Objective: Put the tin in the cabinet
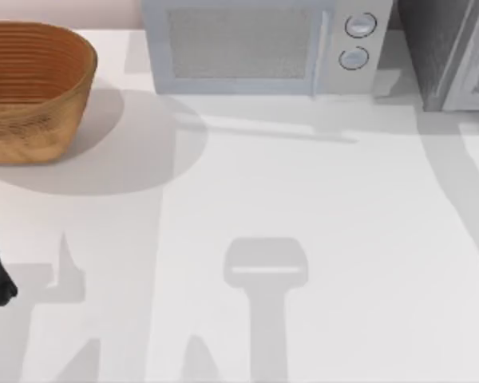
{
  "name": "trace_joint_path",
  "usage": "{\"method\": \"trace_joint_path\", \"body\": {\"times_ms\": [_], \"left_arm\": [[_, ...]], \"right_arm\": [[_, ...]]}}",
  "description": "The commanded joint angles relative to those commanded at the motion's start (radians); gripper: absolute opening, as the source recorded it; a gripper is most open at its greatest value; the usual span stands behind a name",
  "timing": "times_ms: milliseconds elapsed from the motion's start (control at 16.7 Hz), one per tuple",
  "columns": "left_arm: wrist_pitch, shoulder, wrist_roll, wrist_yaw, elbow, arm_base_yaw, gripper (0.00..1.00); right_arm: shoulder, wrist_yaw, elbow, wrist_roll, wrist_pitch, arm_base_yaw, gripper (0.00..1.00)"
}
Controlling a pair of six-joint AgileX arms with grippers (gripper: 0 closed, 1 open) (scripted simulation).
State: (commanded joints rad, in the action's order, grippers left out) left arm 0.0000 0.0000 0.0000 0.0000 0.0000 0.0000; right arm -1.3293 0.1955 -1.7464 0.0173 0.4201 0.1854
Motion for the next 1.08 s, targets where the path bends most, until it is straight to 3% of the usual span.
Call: {"method": "trace_joint_path", "body": {"times_ms": [360,1080], "left_arm": [[0.000,0.000,0.000,0.000,0.000,0.000,1.00],[0.000,0.000,0.000,0.000,0.000,0.000,1.00]], "right_arm": [[-0.019,-0.001,-0.023,0.002,0.005,-0.006,0.00],[-0.297,-0.030,-0.389,0.005,0.104,-0.029,0.00]]}}
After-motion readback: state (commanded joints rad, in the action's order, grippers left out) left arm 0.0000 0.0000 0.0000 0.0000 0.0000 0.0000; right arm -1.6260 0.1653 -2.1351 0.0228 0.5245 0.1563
